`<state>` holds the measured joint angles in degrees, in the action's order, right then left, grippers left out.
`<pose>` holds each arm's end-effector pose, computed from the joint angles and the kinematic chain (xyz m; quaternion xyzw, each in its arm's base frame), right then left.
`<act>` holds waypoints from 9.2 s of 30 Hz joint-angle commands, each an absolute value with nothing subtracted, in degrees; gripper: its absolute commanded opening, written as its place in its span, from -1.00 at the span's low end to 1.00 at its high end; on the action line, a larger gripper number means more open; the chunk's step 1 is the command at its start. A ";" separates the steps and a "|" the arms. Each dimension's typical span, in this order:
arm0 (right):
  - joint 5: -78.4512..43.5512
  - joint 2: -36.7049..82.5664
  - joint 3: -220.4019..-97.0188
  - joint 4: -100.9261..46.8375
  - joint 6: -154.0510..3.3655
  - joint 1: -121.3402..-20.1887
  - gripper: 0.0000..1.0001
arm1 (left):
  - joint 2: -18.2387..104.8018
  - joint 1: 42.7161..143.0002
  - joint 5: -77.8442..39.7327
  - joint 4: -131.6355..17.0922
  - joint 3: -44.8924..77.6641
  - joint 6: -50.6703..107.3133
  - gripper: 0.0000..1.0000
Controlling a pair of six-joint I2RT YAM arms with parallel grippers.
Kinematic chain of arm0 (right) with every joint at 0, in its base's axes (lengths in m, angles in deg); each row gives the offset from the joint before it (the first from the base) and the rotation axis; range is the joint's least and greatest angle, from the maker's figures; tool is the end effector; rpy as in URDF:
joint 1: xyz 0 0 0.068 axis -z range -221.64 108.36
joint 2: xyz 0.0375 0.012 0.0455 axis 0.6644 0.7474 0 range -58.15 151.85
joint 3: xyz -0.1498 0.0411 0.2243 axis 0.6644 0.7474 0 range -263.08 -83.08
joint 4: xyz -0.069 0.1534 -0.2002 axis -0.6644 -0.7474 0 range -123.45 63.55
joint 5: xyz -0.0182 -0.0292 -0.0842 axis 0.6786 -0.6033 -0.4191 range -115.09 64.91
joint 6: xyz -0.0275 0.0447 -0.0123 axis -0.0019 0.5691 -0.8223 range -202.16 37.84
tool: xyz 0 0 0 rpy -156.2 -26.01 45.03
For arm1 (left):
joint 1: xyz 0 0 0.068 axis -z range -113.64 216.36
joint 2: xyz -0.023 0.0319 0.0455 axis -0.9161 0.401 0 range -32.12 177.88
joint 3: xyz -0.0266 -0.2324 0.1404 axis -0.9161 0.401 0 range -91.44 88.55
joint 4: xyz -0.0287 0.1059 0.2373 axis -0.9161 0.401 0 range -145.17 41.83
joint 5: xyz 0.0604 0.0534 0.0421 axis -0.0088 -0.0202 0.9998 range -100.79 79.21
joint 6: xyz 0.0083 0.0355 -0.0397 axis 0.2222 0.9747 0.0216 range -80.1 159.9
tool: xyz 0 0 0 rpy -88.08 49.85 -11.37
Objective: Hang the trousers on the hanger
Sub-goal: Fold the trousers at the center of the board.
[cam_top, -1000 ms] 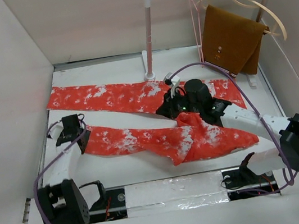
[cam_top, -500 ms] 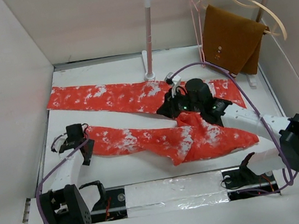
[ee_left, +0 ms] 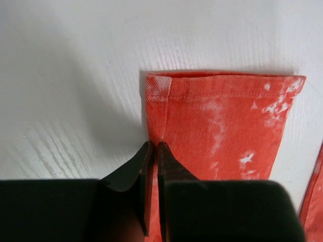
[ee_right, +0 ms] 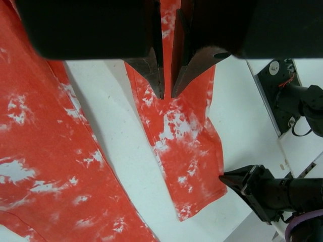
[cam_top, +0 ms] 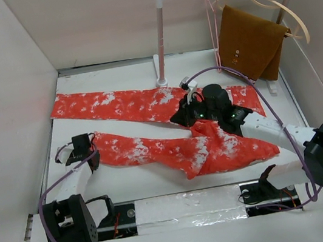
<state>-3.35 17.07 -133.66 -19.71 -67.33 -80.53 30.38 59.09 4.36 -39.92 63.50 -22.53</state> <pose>0.2271 0.2002 0.2883 -0.2740 0.7534 0.3972 0.4467 0.1921 0.0337 0.1601 -0.5713 0.7467 -0.0360 0.3388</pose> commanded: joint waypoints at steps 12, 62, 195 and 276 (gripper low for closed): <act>-17.36 9.27 -125.99 -15.65 -61.07 -71.53 -1.00 | 7.83 58.62 4.50 -36.28 49.73 -4.76 -1.00; -0.85 38.34 -127.69 -22.58 -52.10 -22.38 -1.00 | -17.36 90.26 3.71 -35.22 43.38 16.70 -1.00; -36.87 47.40 -162.44 -33.75 -55.61 -27.57 -1.00 | 86.50 52.99 15.31 -31.71 -14.18 7.38 -1.00; -9.36 16.32 -106.99 -9.39 -41.37 -12.65 -1.00 | 74.76 53.09 9.93 -40.85 18.67 0.52 -1.00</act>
<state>-6.98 21.00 -108.62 -7.66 -39.15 -13.67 76.89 54.20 -0.97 -46.68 19.04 -2.36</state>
